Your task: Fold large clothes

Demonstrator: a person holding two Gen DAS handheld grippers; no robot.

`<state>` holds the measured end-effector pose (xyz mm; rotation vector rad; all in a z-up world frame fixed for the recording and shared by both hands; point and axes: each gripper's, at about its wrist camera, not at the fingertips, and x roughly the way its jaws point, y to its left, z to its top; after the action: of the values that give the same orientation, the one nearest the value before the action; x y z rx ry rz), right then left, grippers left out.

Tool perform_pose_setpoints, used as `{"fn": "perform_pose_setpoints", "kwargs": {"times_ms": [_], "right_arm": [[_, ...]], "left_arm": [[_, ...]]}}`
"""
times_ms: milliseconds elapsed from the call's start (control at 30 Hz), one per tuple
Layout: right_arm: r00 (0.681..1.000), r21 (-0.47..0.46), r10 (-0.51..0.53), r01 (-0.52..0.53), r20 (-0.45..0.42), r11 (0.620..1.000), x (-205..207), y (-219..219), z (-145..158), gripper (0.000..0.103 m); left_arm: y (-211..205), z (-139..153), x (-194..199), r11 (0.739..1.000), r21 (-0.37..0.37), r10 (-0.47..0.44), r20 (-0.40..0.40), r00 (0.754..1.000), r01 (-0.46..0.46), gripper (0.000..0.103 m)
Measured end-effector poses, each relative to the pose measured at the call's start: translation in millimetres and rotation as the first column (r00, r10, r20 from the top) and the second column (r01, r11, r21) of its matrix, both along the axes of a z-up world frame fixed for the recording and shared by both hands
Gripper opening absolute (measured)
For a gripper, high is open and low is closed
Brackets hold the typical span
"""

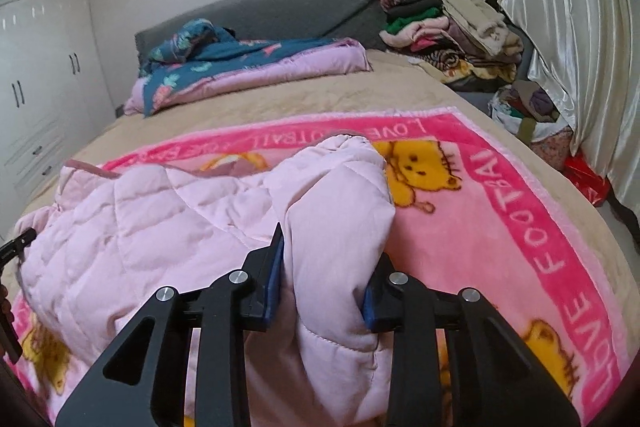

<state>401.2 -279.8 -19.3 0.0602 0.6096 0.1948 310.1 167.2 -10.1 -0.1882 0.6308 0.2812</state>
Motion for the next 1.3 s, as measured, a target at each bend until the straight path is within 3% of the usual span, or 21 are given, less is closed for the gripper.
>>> {"fn": "perform_pose_setpoints", "kwargs": {"times_ms": [400,867,933,967,1033,1100,1133,1300], "right_arm": [[0.993,-0.082,-0.020,0.010,-0.117,0.997,44.6,13.4,-41.0,0.031],[0.975,-0.029,-0.057,0.052,-0.217,0.998,65.0,7.5,-64.6,0.038],[0.971,-0.013,-0.065,0.063,-0.232,0.998,61.2,3.6,-61.1,0.045],[0.970,-0.007,-0.069,0.069,-0.234,0.998,58.9,2.1,-59.0,0.048],[0.969,0.011,-0.070,0.075,-0.236,0.997,52.4,-3.1,-52.6,0.065],[0.975,0.041,-0.056,0.066,-0.214,0.997,40.5,-8.0,-42.5,0.078],[0.980,0.048,-0.054,0.064,-0.191,0.997,32.0,-10.0,-35.1,0.086],[0.995,0.074,-0.024,0.032,-0.102,0.997,-1.5,-14.2,-4.7,0.097]], "left_arm": [[2.4,-20.8,21.0,1.000,0.019,0.019,-0.048,0.999,-0.018,0.022],[5.3,-31.6,32.9,1.000,0.017,0.007,-0.079,0.997,-0.005,0.026],[5.1,-30.9,31.9,1.000,0.021,0.013,-0.081,0.997,-0.011,0.027],[4.9,-30.0,31.0,1.000,0.025,0.018,-0.083,0.996,-0.016,0.032],[4.4,-27.4,27.3,1.000,0.026,0.018,-0.090,0.996,-0.016,0.042],[2.9,-22.6,21.9,0.999,0.033,0.023,-0.088,0.996,-0.020,0.062],[2.0,-19.9,18.8,0.999,0.033,0.019,-0.085,0.996,-0.016,0.066],[-6.9,-6.6,2.0,0.999,0.038,-0.002,-0.066,0.998,0.004,0.086]]}}
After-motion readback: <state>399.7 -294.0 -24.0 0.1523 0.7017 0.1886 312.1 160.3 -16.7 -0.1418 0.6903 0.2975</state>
